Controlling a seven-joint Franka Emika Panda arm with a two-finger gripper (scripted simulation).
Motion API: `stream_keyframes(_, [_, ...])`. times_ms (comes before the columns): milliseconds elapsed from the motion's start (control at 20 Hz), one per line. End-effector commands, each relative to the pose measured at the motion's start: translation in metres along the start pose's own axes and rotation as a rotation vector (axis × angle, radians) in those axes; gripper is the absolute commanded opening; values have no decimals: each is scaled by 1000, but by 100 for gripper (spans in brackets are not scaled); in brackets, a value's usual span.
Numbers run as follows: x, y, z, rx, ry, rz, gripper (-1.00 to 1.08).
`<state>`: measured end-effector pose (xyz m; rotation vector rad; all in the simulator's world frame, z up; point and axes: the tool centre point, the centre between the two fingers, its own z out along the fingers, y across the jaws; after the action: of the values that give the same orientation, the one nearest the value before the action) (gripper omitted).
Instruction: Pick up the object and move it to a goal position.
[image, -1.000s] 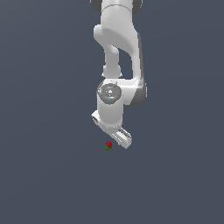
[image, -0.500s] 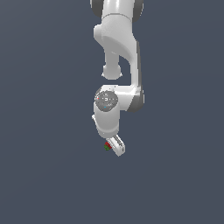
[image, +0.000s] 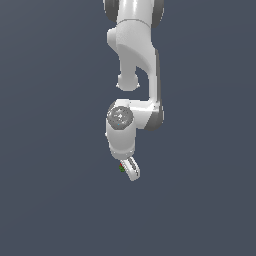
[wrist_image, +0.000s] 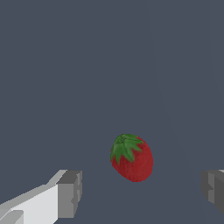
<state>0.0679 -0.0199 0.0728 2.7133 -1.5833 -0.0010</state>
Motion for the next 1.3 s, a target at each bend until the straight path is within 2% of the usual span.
stream_keyframes(0, [0,0,0,0,0,0,100])
stream_keyframes(600, [0,1,46,0,0,5,100])
stream_keyframes(850, [1,0,50,0,0,5,100])
stream_keyframes(900, [1,0,50,0,0,5,-100])
stream_keyframes(1250, [1,0,50,0,0,5,-100])
